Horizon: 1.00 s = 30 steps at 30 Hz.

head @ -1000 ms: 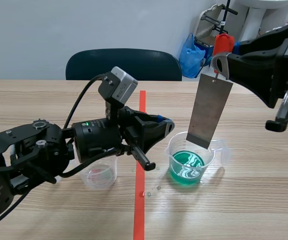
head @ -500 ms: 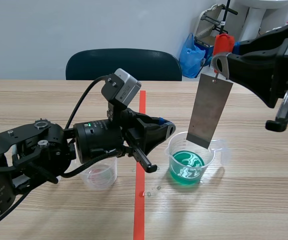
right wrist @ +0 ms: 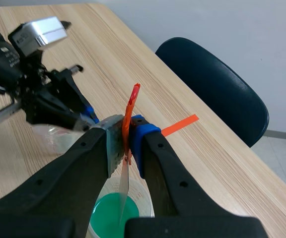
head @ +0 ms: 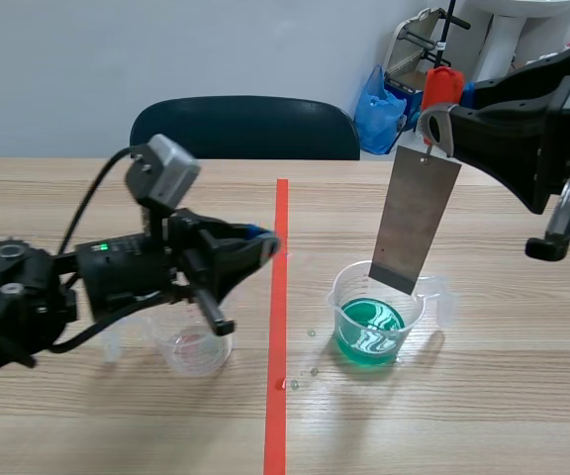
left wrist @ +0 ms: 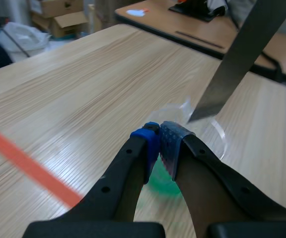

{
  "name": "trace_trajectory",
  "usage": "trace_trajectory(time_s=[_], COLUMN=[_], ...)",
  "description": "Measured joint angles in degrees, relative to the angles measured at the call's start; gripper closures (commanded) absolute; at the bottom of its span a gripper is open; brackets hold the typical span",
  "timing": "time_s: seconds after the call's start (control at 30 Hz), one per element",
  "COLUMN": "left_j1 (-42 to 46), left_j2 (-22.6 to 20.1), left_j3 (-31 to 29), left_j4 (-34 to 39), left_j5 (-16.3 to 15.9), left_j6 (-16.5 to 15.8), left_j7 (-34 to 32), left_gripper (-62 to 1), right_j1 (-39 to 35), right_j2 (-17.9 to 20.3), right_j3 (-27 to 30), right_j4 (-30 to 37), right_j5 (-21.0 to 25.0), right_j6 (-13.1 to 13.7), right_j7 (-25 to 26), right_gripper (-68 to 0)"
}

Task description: Do the redox reaction experiment

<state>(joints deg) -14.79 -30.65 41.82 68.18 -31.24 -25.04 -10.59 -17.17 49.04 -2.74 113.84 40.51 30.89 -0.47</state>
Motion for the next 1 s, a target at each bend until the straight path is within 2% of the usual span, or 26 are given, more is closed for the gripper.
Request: trace_trajectory(time_s=[0.17, 0.27, 0.4, 0.5, 0.63, 0.73, 0.87, 0.93, 1.0], left_j1=[8.68, 16.98, 31.85, 45.94, 63.14, 72.78, 81.18, 83.97, 86.12], left_j2=[-12.57, -20.33, -29.49, -34.36, -36.33, -35.98, -34.86, -33.90, -32.68], left_j3=[-6.38, -12.98, -22.93, -30.29, -38.91, -43.69, -47.80, -49.20, -50.07], left_j4=[2.73, 4.52, 4.83, 4.72, 2.10, -1.60, -6.58, -9.16, -11.54], left_j5=[-0.74, -2.97, -3.69, -2.93, 1.01, 1.99, 2.86, 4.81, 7.13], left_j6=[-0.02, -0.07, -0.02, 0.15, 1.68, 5.29, 6.99, 7.80, 9.33], left_j7=[-7.80, -13.84, -24.85, -32.41, -43.50, -50.82, -59.04, -62.69, -65.59], left_gripper=[-2.9, -2.9, -2.9, -2.9, -2.9, -2.9, -2.9, -3.4, -9.1], right_j1=[0.00, 0.00, 0.00, 0.00, 0.00, 0.00, 0.00, 0.00, 0.00], right_j2=[0.00, 0.00, 0.00, 0.00, 0.00, 0.00, 0.00, 0.00, 0.00], right_j3=[0.00, 0.00, 0.00, 0.00, 0.00, 0.00, 0.00, 0.00, 0.00], right_j4=[0.00, 0.00, 0.00, 0.00, 0.00, 0.00, 0.00, 0.00, 0.00], right_j5=[0.02, 0.02, 0.02, 0.02, 0.00, 0.00, 0.00, -0.02, 0.00], right_j6=[0.00, 0.00, 0.00, 0.00, 0.00, 0.00, 0.02, 0.00, 0.00], right_j7=[0.00, 0.02, 0.02, 0.02, 0.02, 0.00, 0.00, 0.00, 0.00], right_gripper=[-0.7, -0.7, -0.7, -0.7, -0.7, -0.7, -0.7, -0.7, -0.7])
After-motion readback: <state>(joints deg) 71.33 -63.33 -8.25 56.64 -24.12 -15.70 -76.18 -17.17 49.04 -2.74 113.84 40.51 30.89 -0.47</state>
